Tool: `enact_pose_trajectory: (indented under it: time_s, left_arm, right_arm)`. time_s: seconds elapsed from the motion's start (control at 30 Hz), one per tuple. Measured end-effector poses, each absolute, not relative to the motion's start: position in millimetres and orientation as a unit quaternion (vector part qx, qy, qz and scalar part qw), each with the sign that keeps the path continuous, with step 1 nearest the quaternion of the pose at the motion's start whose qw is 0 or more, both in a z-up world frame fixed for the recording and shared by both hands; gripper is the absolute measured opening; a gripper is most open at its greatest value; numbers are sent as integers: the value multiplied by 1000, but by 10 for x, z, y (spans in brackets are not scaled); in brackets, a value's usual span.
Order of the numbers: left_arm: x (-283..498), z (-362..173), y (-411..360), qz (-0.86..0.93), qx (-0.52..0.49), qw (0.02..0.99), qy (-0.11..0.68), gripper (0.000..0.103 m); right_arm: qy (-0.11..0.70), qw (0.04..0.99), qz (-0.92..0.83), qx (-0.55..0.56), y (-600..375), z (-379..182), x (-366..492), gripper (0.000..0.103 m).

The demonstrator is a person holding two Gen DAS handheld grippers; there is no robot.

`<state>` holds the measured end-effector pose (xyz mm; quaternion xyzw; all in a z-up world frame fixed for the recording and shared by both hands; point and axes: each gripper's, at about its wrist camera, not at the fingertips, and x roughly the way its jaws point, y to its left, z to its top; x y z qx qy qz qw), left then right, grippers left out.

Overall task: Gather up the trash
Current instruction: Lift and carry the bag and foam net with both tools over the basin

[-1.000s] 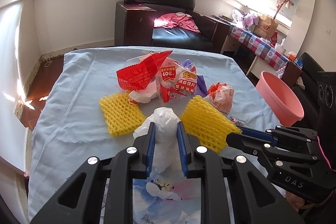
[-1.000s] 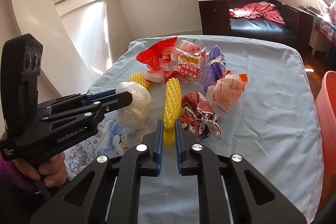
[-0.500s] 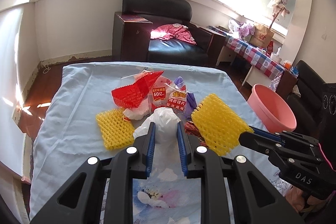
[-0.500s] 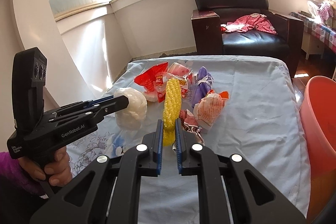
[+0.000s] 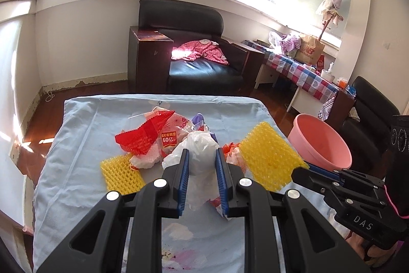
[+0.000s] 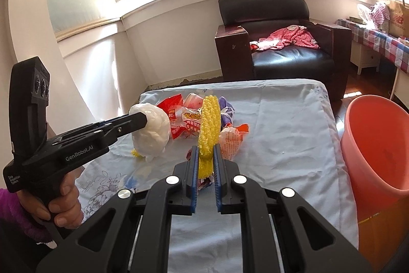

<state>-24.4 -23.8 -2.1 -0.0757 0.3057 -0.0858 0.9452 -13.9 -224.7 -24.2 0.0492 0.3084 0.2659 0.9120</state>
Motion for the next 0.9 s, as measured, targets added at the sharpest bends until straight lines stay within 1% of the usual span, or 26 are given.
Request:
enact_pose_trajectory:
  time_s: [0.4, 0.9]
  left_arm:
    - [-84, 130, -624, -130, -80, 947, 282, 20]
    - [219, 224, -1626, -228, -52, 935, 267, 20]
  right_arm:
    - [285, 932, 215, 66, -2642, -177, -120, 11]
    - [266, 952, 103, 110, -3487, -226, -70, 11]
